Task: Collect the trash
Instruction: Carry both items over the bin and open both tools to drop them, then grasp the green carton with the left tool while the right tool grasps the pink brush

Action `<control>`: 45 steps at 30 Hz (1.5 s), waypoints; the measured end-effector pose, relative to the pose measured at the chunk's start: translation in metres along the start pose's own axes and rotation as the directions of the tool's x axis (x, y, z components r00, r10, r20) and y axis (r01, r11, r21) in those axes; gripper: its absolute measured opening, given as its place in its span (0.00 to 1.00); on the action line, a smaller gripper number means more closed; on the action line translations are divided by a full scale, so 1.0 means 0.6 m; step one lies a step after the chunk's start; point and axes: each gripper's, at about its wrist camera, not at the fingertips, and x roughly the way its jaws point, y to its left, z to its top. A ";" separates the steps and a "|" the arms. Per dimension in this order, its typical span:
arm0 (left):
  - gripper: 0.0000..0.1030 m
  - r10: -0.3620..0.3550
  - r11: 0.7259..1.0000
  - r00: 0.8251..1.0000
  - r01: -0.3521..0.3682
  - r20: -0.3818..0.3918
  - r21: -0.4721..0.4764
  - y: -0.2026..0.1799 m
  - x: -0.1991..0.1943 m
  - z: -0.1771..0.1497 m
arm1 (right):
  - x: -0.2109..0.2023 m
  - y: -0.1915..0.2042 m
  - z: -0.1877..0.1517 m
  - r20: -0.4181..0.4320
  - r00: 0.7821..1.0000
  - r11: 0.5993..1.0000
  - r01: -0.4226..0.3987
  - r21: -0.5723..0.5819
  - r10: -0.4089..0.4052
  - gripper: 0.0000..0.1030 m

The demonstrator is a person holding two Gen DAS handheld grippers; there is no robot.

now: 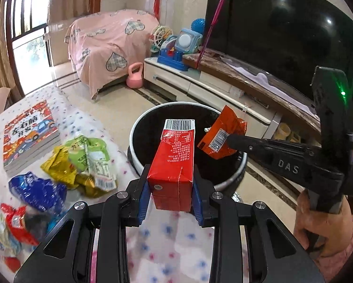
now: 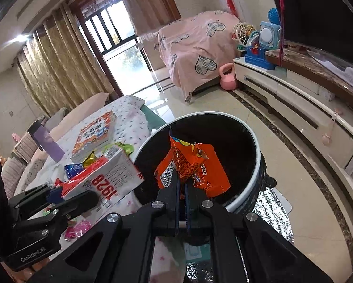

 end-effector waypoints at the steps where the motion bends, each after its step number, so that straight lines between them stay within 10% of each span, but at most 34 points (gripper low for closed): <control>1: 0.28 -0.004 1.000 1.000 0.003 -0.005 -0.005 0.001 0.006 0.003 | 0.006 -0.002 0.003 -0.008 1.000 1.000 0.004 -0.004 -0.004 0.03; 14: 0.29 -0.014 1.000 0.999 0.015 -0.052 0.006 -0.012 0.054 0.025 | 0.050 -0.027 0.023 -0.068 0.997 1.000 0.025 -0.014 -0.026 0.08; 17: 0.44 -0.007 1.000 0.999 0.008 -0.048 0.007 -0.014 0.049 0.024 | 0.052 -0.033 0.024 -0.076 0.997 1.000 0.029 -0.010 -0.029 0.13; 21: 0.63 -0.003 1.000 1.000 0.003 -0.025 -0.019 -0.005 0.030 0.017 | 0.042 -0.043 0.021 -0.059 0.998 1.000 0.025 0.020 -0.024 0.50; 30: 0.65 0.013 0.997 1.000 -0.014 -0.005 -0.076 0.032 -0.047 -0.048 | -0.001 -0.026 -0.006 -0.002 1.000 0.998 -0.022 0.066 0.022 0.80; 45: 0.66 0.080 0.980 0.996 -0.073 0.031 -0.184 0.117 -0.184 -0.176 | -0.027 0.090 -0.106 -0.017 0.989 0.988 -0.142 0.060 0.144 0.85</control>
